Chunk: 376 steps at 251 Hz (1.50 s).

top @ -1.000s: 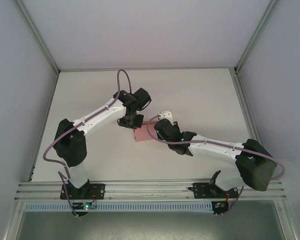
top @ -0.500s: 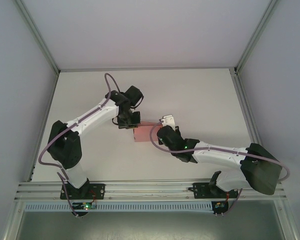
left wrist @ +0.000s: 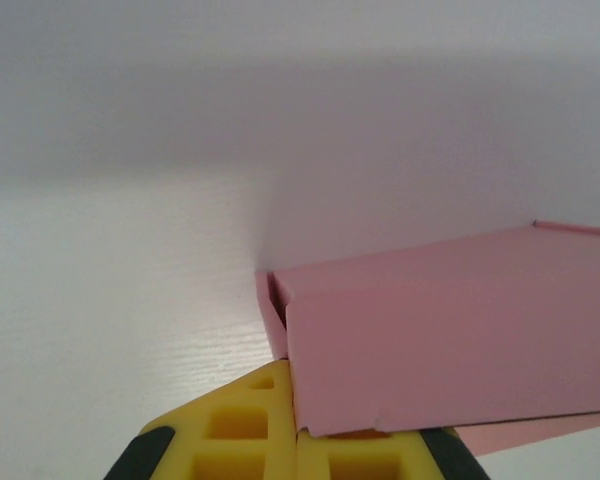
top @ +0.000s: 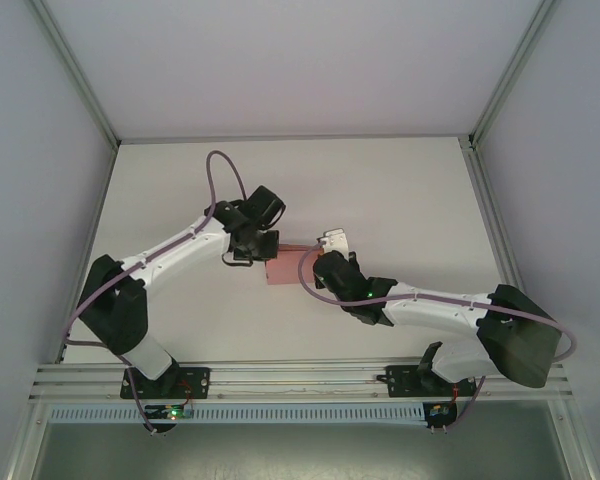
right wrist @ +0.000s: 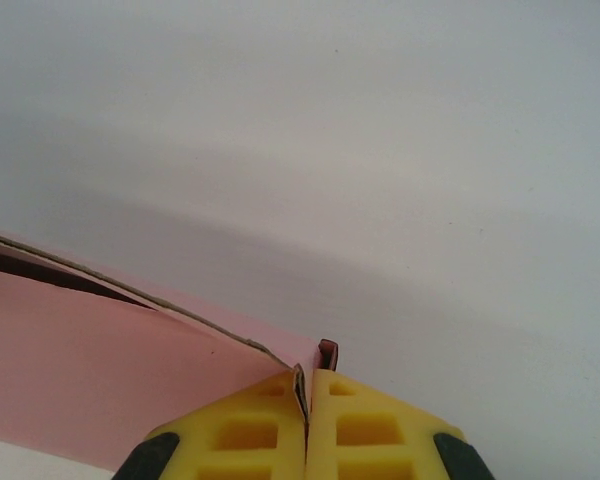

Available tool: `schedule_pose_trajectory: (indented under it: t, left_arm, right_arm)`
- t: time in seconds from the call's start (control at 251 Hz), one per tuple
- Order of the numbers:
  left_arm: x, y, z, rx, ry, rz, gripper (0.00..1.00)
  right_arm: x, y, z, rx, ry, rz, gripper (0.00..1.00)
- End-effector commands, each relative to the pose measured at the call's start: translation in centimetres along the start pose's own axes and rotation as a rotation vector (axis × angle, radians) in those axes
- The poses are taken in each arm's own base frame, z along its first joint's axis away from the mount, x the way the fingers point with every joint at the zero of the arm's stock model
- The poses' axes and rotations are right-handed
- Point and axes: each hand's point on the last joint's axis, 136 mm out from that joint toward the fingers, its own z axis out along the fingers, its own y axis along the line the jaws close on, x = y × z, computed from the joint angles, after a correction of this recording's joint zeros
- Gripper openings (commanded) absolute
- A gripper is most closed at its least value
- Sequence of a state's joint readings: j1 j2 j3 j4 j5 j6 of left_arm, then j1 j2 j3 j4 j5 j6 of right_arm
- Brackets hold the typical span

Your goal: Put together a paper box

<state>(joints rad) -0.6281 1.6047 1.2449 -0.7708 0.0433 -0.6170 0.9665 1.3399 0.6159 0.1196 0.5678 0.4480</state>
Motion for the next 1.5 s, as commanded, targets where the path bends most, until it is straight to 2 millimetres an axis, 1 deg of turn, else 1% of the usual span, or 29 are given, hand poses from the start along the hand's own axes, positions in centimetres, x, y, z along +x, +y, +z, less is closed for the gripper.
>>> schedule_pose_trajectory:
  t: [0.0,0.116,0.164,0.2,0.251,0.295,0.343,0.391,0.435,0.471,0.559,0.603,0.706,0.738,0.774,0.782,0.866,0.882,0.902,0.934,0.946,0.982,1.002,1.01,1.117,1.253,1.369,1.421,1.496]
  left_arm:
    - [3.5,-0.2,4.0,0.021,0.102,-0.022,0.0]
    - [5.2,0.3,4.6,-0.016,0.073,0.008,0.0]
    - [5.9,0.2,4.8,0.008,0.072,0.001,0.0]
    - [6.2,0.1,4.7,0.029,0.072,-0.006,0.0]
    - [6.5,0.5,4.3,0.02,0.07,-0.02,0.0]
    - [6.5,0.9,3.6,-0.002,0.062,-0.023,0.06]
    - [6.3,1.1,2.7,-0.017,0.059,-0.025,0.08]
    - [6.2,0.4,1.9,0.01,0.064,-0.023,0.16]
    - [6.1,0.0,1.2,0.029,0.061,-0.035,0.2]
    - [5.8,-0.5,0.7,0.05,0.06,-0.043,0.27]
    - [5.3,-1.3,-0.3,0.079,0.056,-0.065,0.29]
    - [5.1,-1.7,-0.7,0.091,0.052,-0.074,0.36]
    - [4.3,-2.0,-1.9,0.106,0.021,-0.105,0.36]
    - [4.1,-2.0,-2.2,0.108,0.01,-0.122,0.38]
    - [3.9,-2.2,-2.7,0.124,-0.002,-0.133,0.5]
    - [3.8,-2.2,-2.8,0.126,-0.005,-0.137,0.52]
    - [3.4,-2.2,-4.0,0.155,-0.037,-0.176,0.52]
    - [3.3,-2.2,-4.2,0.161,-0.044,-0.187,0.56]
    - [3.1,-2.1,-4.5,0.166,-0.053,-0.199,0.61]
    - [3.0,-1.8,-4.8,0.168,-0.066,-0.229,0.79]
    - [2.9,-1.7,-4.9,0.17,-0.07,-0.242,0.84]
    - [2.9,-1.4,-5.1,0.186,-0.08,-0.277,0.92]
    - [2.8,-1.2,-5.2,0.194,-0.084,-0.299,0.99]
    - [2.8,-1.1,-5.1,0.195,-0.085,-0.31,1.0]
    - [2.5,0.4,-4.5,0.264,-0.099,-0.484,1.0]
    - [1.0,0.5,-3.1,0.424,-0.14,-0.638,1.0]
    - [0.6,-0.4,-2.3,0.495,-0.117,-0.633,1.0]
    - [0.8,-0.8,-1.9,0.507,-0.094,-0.628,1.0]
    - [1.3,-0.7,-1.1,0.514,-0.076,-0.641,0.99]
  right_arm:
    - [4.9,0.1,0.3,-0.024,0.141,-0.065,0.0]
    - [5.1,0.3,0.5,-0.032,0.122,-0.066,0.0]
    - [5.5,0.4,0.6,-0.033,0.121,-0.08,0.0]
    - [5.6,0.5,0.5,-0.03,0.114,-0.1,0.0]
    - [5.8,0.3,0.3,-0.012,0.105,-0.13,0.0]
    - [6.0,0.1,0.2,-0.001,0.103,-0.144,0.0]
    - [6.3,0.1,0.1,-0.002,0.115,-0.149,0.0]
    - [6.4,0.1,-0.1,-0.006,0.127,-0.154,0.0]
    - [6.6,0.0,-0.2,-0.005,0.132,-0.159,0.0]
    - [6.7,-0.1,-0.2,-0.001,0.132,-0.154,0.0]
    - [6.5,-0.2,-0.3,0.004,0.125,-0.149,0.0]
    - [6.4,-0.3,-0.3,0.008,0.121,-0.143,0.0]
    - [6.2,-0.1,-0.3,-0.001,0.112,-0.141,0.0]
    - [6.2,-0.1,-0.3,-0.005,0.111,-0.138,0.0]
    - [6.1,-0.1,-0.3,-0.005,0.11,-0.138,0.0]
    - [6.1,0.0,-0.4,-0.006,0.109,-0.138,0.0]
    - [6.0,0.0,-0.3,-0.006,0.107,-0.133,0.0]
    - [6.0,0.0,-0.3,-0.005,0.107,-0.134,0.0]
    - [5.9,0.0,-0.3,-0.005,0.106,-0.134,0.0]
    - [6.0,0.0,-0.3,-0.005,0.108,-0.137,0.0]
    - [6.0,0.0,-0.3,-0.005,0.108,-0.14,0.0]
    - [6.0,0.0,-0.3,-0.002,0.11,-0.142,0.0]
    - [6.0,0.0,-0.3,-0.001,0.112,-0.143,0.0]
    - [6.0,0.0,-0.3,0.0,0.113,-0.143,0.0]
    - [6.1,0.3,-0.1,-0.004,0.122,-0.153,0.0]
    - [6.1,0.4,-0.1,-0.008,0.125,-0.151,0.0]
    - [6.0,0.4,-0.1,-0.009,0.123,-0.143,0.0]
    - [6.1,0.4,-0.1,-0.008,0.125,-0.141,0.0]
    - [6.1,0.3,-0.1,-0.003,0.127,-0.137,0.0]
